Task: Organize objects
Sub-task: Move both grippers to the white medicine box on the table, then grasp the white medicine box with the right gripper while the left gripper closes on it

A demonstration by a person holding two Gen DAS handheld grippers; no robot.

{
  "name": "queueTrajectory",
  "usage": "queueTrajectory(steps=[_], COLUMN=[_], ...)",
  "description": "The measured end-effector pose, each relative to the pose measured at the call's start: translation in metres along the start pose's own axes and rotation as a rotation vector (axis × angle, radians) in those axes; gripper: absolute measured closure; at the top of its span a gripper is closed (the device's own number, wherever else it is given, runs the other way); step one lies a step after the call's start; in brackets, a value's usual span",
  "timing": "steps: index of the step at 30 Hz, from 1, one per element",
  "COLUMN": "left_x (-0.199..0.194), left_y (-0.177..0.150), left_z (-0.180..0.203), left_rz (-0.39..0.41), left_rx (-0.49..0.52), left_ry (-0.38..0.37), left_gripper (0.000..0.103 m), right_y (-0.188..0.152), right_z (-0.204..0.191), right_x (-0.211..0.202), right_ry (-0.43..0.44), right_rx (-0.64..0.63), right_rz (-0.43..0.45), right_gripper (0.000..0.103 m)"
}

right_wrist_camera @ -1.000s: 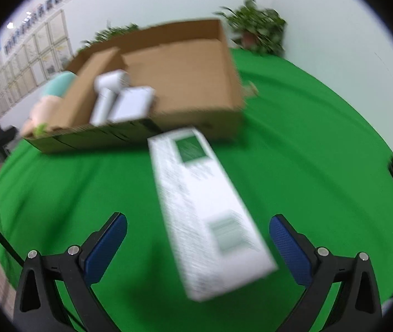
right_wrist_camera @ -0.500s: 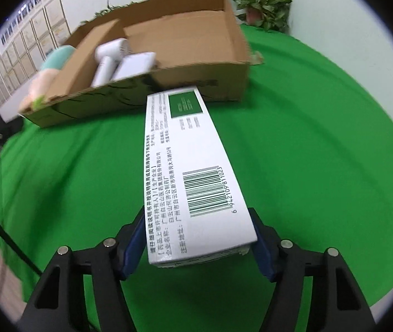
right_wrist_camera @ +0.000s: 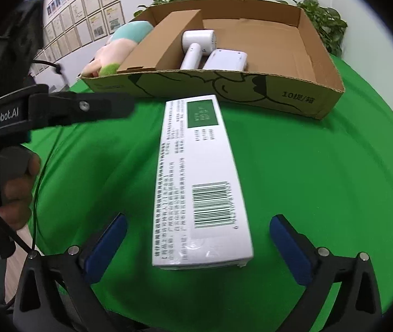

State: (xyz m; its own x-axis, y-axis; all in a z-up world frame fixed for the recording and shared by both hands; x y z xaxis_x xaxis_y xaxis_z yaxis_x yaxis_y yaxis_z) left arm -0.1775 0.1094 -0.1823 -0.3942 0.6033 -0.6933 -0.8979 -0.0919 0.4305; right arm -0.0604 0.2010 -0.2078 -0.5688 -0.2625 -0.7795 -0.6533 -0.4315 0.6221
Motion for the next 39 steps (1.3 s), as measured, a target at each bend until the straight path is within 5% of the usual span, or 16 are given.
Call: queueTrajectory(steps=[7, 12, 19, 22, 28, 33, 39], left_x=[0.022, 0.032, 0.038, 0.037, 0.036, 0.036, 0.024], left_y=[-0.011, -0.012, -0.022, -0.025, -0.032, -0.035, -0.031], left_z=[0.015, 0.019, 0.019, 0.018, 0.016, 0.007, 0.011], left_rz=[-0.097, -0.114, -0.130, -0.127, -0.161, -0.201, -0.165], left_rx=[-0.094, -0.119, -0.120, -0.106, -0.133, -0.184, -0.170], left_ry=[-0.176, -0.188, -0.193, -0.189, -0.233, -0.244, -0.234], left_gripper=[0.001, 0.002, 0.006, 0.010, 0.023, 0.055, 0.059], right_y=[0.004, 0.001, -0.005, -0.007, -0.009, -0.009, -0.006], right_z=[0.004, 0.000, -0.017, -0.022, -0.026, -0.032, -0.039], right_x=[-0.005, -0.001, 0.002, 0.001, -0.002, -0.004, -0.009], right_ry=[-0.024, 0.002, 0.055, 0.087, 0.181, 0.287, 0.257], right_rx=[0.012, 0.003, 0.009, 0.048, 0.136, 0.177, 0.151], right_rz=[0.024, 0.008, -0.039, -0.033, -0.007, 0.013, 0.031], right_gripper=[0.001, 0.002, 0.036, 0.036, 0.037, 0.038, 0.039])
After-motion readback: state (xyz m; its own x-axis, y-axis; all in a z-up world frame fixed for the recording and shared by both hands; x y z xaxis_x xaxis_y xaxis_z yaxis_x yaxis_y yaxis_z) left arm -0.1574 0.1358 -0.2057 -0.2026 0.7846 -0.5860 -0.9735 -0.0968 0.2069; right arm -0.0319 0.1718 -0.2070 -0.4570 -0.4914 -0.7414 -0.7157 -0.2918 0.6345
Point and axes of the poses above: each gripper's, at about its wrist camera, not at the fingertips, and x roughly the way its jaws point, z to its right, y to its top, the point moved 8 cm from there along x, roughly the way its jaws point, and after that the axes turned 14 degrees about -x, right-handed, at the moved point
